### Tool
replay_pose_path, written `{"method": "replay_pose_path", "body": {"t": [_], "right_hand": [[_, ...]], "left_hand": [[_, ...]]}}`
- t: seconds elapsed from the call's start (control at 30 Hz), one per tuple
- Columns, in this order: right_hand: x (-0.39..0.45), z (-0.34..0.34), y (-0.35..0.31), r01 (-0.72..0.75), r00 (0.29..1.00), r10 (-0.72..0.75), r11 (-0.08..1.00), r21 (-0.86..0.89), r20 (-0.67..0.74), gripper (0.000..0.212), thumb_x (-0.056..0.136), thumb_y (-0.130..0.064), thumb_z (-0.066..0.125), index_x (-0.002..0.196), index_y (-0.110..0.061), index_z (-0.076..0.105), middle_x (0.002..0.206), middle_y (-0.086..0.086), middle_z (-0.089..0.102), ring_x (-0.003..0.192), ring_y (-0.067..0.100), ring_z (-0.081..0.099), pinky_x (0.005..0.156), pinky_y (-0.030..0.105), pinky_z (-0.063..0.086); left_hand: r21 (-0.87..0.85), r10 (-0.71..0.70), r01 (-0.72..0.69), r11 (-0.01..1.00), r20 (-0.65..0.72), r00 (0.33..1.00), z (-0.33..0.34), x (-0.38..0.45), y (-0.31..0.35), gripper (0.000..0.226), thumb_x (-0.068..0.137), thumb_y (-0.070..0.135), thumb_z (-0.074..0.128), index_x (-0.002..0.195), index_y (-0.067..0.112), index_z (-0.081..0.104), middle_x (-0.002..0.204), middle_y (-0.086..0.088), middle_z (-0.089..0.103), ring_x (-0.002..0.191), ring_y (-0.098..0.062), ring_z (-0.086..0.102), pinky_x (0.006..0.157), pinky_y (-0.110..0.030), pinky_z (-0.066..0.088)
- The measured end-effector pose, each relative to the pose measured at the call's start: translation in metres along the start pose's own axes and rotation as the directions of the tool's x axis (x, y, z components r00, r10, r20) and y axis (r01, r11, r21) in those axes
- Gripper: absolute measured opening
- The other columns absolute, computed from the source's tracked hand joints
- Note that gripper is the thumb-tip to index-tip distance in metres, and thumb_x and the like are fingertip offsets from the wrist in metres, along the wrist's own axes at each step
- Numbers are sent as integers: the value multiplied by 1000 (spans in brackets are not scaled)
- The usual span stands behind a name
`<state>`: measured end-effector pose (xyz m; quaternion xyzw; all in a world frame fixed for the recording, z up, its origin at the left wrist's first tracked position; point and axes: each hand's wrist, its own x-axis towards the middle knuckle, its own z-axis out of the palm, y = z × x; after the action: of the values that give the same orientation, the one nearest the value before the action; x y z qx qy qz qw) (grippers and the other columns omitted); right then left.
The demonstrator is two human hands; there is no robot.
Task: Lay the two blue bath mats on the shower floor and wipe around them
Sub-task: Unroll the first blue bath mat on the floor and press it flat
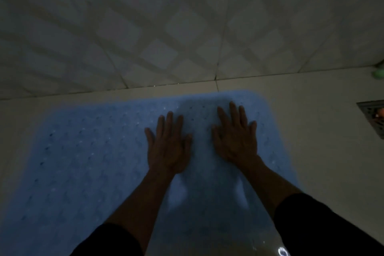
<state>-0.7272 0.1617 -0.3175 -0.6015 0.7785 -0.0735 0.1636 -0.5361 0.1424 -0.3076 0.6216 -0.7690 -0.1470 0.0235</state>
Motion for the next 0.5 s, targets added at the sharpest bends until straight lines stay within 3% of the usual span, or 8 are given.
{"method": "replay_pose_path", "body": {"t": [0.27,0.5], "right_hand": [[28,15,12,5,1000,-6,1000,-13,-24,66,94,-65,16,151,-44,-9,163,-9,-16,149,19,-20,117,59,-9],[30,7,13,27,1000,-27,1000,11,5,69,95,-65,19,150,-42,-16,161,-7,-23,148,20,-24,117,60,-10]], "left_hand": [[58,-54,51,997,53,997,21,40,19,64,94,70,5,148,49,-22,161,15,-27,149,-16,-28,119,-58,-15],[63,-39,39,997,-3,999,19,40,22,66,98,66,18,152,46,-14,165,10,-17,152,-18,-19,120,-62,-4]]}}
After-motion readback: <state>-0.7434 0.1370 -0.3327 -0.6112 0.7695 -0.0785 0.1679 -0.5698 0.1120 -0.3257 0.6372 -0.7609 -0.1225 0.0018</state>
